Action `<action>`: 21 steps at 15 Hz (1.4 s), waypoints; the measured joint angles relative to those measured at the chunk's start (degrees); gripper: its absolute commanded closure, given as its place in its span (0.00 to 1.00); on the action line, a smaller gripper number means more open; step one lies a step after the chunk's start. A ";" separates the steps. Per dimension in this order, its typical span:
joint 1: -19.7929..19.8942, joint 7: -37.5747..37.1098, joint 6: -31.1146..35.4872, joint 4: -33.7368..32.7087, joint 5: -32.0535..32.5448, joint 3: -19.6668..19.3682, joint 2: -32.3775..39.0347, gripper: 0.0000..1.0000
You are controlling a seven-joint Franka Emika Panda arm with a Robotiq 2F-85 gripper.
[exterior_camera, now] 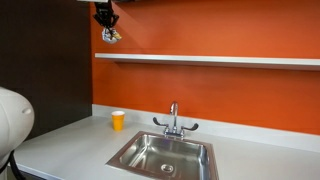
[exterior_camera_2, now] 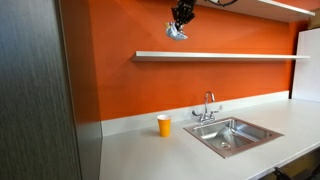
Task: Put the packet on the bottom shelf.
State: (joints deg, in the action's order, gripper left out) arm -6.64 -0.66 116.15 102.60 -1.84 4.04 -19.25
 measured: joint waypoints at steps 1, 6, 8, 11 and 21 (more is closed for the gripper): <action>0.22 0.00 0.51 -1.44 0.17 -0.15 1.84 0.99; 1.37 0.00 2.42 -7.74 1.97 -0.59 10.24 0.99; 1.57 0.00 2.77 -10.16 2.45 -0.89 13.15 0.99; 1.72 0.00 2.94 -13.46 3.39 -1.15 16.73 0.99; 1.73 0.00 2.94 -21.76 5.67 -1.69 24.99 0.99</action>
State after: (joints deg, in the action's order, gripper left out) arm -4.91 -0.66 119.10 80.84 3.82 2.35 5.74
